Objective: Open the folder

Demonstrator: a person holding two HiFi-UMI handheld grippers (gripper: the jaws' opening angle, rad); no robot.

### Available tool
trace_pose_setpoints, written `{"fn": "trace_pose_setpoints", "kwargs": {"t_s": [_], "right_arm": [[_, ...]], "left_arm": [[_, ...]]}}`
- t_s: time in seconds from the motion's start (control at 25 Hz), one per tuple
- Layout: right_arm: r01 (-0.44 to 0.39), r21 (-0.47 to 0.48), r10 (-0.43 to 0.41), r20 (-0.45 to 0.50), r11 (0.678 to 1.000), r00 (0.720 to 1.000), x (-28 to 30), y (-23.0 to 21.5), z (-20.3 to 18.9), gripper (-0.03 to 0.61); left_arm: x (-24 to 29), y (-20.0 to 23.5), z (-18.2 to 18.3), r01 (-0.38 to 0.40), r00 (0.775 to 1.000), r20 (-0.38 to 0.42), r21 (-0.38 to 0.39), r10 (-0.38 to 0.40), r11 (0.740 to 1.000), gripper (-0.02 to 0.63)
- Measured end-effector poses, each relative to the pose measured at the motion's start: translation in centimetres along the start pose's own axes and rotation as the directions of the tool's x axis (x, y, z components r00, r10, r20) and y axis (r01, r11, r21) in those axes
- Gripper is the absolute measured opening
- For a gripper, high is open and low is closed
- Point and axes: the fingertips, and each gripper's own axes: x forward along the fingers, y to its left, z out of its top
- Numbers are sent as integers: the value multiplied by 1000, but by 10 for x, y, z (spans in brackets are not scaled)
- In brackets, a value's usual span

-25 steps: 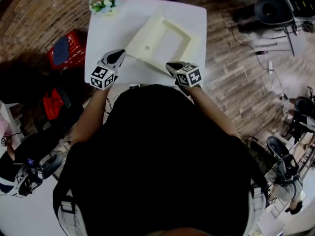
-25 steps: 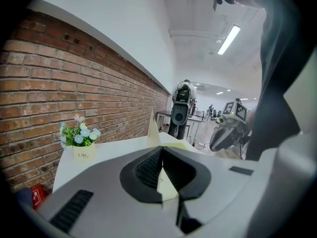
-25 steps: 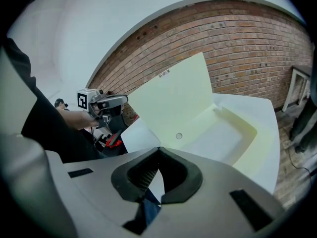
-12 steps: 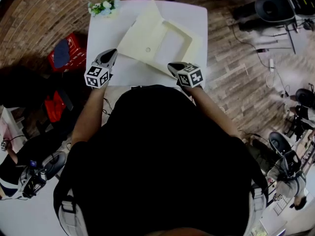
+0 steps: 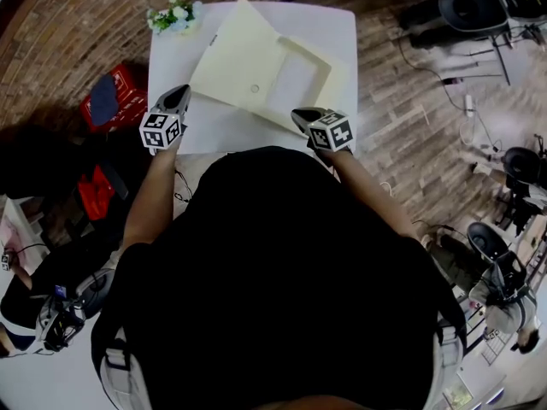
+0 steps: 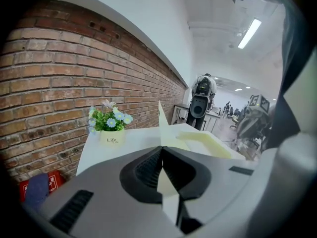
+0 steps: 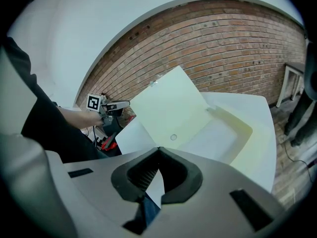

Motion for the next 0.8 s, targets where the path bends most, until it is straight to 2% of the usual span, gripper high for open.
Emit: {"fn": "trace_pose_setpoints", "kwargs": {"t_s": [0.4, 0.8], "right_arm": [[38, 35, -38, -7, 999, 999, 6, -6, -5, 23], [54, 69, -54, 1, 996, 999, 10, -9, -3, 23]], "left_arm": [[9, 42, -24, -37, 998, -61, -36, 35, 999, 14], [25, 68, -43, -58, 990, -127, -38, 53, 998, 17]]}}
